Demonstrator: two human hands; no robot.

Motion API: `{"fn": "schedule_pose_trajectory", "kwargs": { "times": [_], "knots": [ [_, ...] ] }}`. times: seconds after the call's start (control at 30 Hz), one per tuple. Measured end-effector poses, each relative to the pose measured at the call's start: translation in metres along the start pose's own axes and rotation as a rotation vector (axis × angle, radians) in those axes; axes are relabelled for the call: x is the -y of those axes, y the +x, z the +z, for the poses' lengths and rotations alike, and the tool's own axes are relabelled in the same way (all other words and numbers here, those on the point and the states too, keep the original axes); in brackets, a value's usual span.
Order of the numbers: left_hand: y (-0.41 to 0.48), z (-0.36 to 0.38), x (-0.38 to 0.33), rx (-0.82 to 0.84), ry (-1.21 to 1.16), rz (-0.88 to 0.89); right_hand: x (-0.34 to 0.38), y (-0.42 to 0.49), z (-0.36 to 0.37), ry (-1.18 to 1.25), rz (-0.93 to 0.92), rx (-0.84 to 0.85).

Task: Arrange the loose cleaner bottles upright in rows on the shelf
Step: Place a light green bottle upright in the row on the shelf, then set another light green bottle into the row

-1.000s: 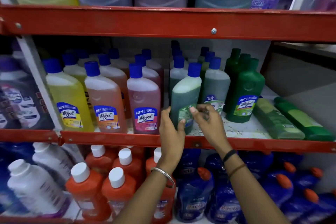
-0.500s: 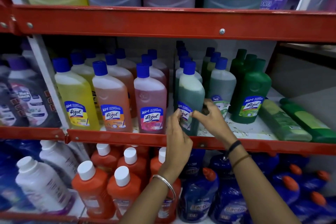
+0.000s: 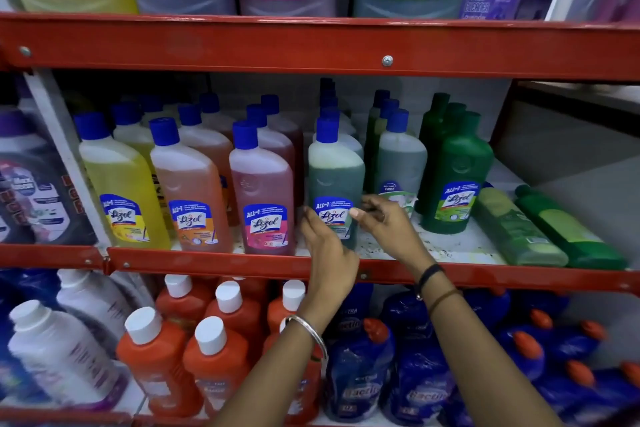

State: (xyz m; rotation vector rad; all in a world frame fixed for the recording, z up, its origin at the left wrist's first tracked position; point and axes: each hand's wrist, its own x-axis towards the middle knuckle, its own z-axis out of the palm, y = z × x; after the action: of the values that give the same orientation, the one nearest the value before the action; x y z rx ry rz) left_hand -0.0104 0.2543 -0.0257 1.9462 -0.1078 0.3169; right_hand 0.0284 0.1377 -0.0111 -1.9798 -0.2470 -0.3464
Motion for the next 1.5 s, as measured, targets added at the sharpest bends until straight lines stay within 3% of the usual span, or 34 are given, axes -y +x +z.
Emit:
{"fn": "schedule_pose_trajectory", "kwargs": {
  "times": [0.2, 0.3, 0.4, 0.47, 0.57, 0.67, 0.77, 1.03, 1.2, 1.33, 1.5],
  "knots": [
    [-0.018, 0.032, -0.028, -0.194, 0.025, 0.339, -0.001, -0.025, -0.060, 0.062, 0.020, -0.158],
    [-0.020, 0.059, -0.053, -0.120, -0.026, 0.490, -0.012, -0.038, -0.118, -0.038, 0.018, -0.348],
    [-0.016, 0.104, -0.074, 0.101, -0.029, 0.539, -0.035, -0.047, -0.177, -0.475, 0.210, -0.513],
    [-0.011, 0.133, -0.080, 0.252, 0.040, 0.460, -0.048, -0.052, -0.198, -0.716, 0.411, -0.476],
    [-0.002, 0.179, -0.089, 0.424, 0.083, 0.253, -0.060, -0.053, -0.212, -0.810, 0.596, -0.307],
    [0.011, 0.214, -0.095, 0.531, 0.074, -0.032, -0.057, -0.047, -0.226, -0.817, 0.562, -0.263],
    [0.022, 0.233, -0.095, 0.526, 0.022, -0.247, -0.055, -0.039, -0.244, -0.753, 0.577, -0.220],
    [0.034, 0.239, -0.112, 0.614, -0.348, -0.516, -0.063, -0.023, -0.253, -0.809, 0.569, -0.048],
    [0.035, 0.231, -0.104, 0.617, -0.449, -0.532, -0.069, -0.016, -0.258, -0.572, 0.613, -0.038],
    [0.029, 0.214, -0.103, 0.627, -0.446, -0.374, -0.072, -0.024, -0.257, -0.107, 0.563, -0.130],
    [0.017, 0.181, -0.107, 0.688, -0.441, -0.232, -0.049, -0.043, -0.249, 0.078, 0.407, -0.133]
  ]
}}
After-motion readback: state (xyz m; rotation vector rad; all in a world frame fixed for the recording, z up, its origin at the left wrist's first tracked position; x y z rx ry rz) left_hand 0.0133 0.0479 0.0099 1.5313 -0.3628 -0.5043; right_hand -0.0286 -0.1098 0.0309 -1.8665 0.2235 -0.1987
